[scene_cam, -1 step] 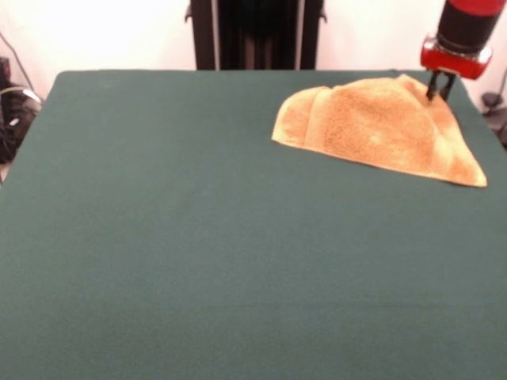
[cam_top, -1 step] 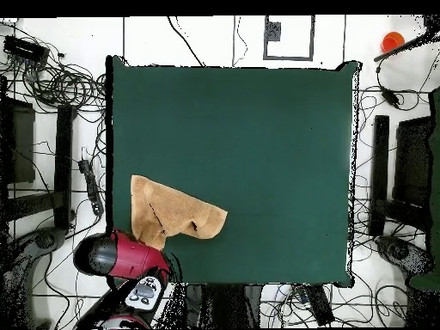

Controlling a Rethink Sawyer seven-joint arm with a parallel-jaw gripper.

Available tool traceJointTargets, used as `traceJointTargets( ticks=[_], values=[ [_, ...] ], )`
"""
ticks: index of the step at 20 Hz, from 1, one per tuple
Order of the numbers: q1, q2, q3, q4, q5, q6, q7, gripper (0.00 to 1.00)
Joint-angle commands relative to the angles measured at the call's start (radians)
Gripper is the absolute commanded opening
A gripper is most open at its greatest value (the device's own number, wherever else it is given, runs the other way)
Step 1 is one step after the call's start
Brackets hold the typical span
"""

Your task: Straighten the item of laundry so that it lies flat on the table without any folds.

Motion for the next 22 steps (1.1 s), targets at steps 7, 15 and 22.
traceJointTargets(
  ticks=[7,15,22],
  values=[
    [0.036,0.043,0.025,-0.016,0.052,0.088,0.283,1.0],
    [0.038,0.052,-0.024,-0.064,0.045,0.133,0.286,1.0],
    [0.079,-0.023,-0.143,-0.165,-0.018,0.437,0.392,1.0]
  ],
)
